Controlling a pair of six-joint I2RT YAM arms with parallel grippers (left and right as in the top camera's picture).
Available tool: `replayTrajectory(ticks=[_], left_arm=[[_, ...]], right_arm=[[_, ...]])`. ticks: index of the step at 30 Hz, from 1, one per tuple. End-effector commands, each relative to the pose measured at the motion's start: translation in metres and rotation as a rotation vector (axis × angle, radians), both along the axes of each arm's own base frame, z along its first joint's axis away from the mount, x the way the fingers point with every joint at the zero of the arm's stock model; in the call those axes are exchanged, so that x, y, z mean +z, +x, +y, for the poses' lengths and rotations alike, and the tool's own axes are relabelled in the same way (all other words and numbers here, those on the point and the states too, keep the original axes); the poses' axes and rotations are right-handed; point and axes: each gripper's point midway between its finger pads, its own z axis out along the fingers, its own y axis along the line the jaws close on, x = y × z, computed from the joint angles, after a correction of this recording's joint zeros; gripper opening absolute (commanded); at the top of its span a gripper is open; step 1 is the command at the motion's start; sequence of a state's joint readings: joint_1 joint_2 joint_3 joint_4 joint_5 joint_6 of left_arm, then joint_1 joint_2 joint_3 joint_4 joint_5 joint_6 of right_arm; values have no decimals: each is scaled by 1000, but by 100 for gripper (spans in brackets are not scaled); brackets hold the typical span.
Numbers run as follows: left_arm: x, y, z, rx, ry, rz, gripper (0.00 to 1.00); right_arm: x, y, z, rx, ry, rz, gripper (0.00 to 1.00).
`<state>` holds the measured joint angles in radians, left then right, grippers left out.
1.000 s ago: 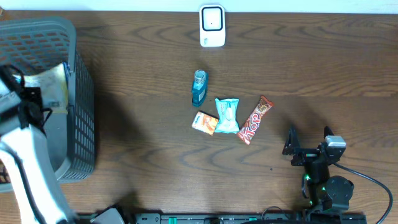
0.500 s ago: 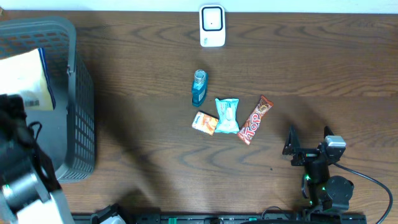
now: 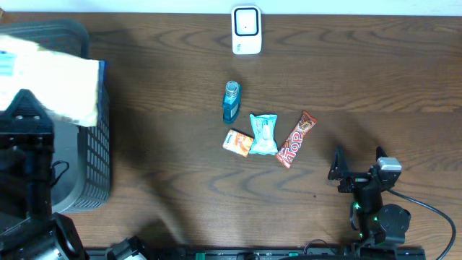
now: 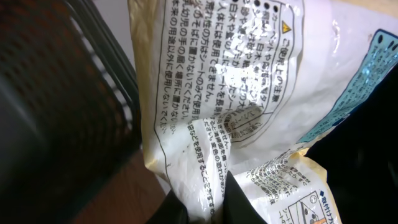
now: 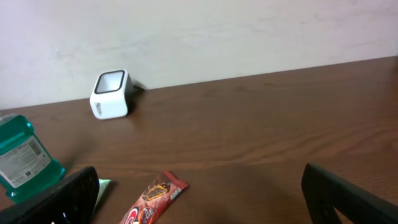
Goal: Scan the item barcode
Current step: 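Lift the snack bag out and lay it left of the Kleenex pack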
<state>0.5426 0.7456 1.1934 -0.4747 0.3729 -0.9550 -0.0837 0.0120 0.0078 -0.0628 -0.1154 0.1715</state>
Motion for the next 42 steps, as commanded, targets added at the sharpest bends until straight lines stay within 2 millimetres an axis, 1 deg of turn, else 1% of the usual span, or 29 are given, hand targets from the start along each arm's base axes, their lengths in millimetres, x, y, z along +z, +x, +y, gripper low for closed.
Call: replayTrajectory(ticks=[1,5,7,10,12,18,20,24,27,31,33,39,42], left_arm=[[8,4,-36,-194,80,-16,7],[7,7,-69,-349,194,-13,7],[3,7,-83,-408,235,-1,7],[-9,6,-103,-497,279,37,7],[-22,6,-108,-514,286,87,7],[-78,7,-109,-519,322,331,7],[-91,9,-116,-560,343,386,7],[-115,18,-137,-678,384,469,7],[-140,25,-148,-738,403,563,7],[-184,33,-144,-712,434,768,7],[-206,38,-144,-715,437,849,7],[-261,46,-152,-763,410,1009,7],[-287,50,-156,-770,392,1049,7]], right_arm=[[-1,0,1,3,-8,0,99],[-1,0,1,3,-8,0,99],[-1,0,1,3,-8,0,99],[-1,0,1,3,-8,0,99],[-1,0,1,3,-8,0,99],[-1,0,1,3,-8,0,99],[-1,0,1,3,-8,0,99],[-1,0,1,3,-8,0,99],[-1,0,1,3,-8,0,99],[-1,0,1,3,-8,0,99],[-1,0,1,3,-8,0,99],[-1,0,1,3,-8,0,99],[-1,0,1,3,-8,0,99]])
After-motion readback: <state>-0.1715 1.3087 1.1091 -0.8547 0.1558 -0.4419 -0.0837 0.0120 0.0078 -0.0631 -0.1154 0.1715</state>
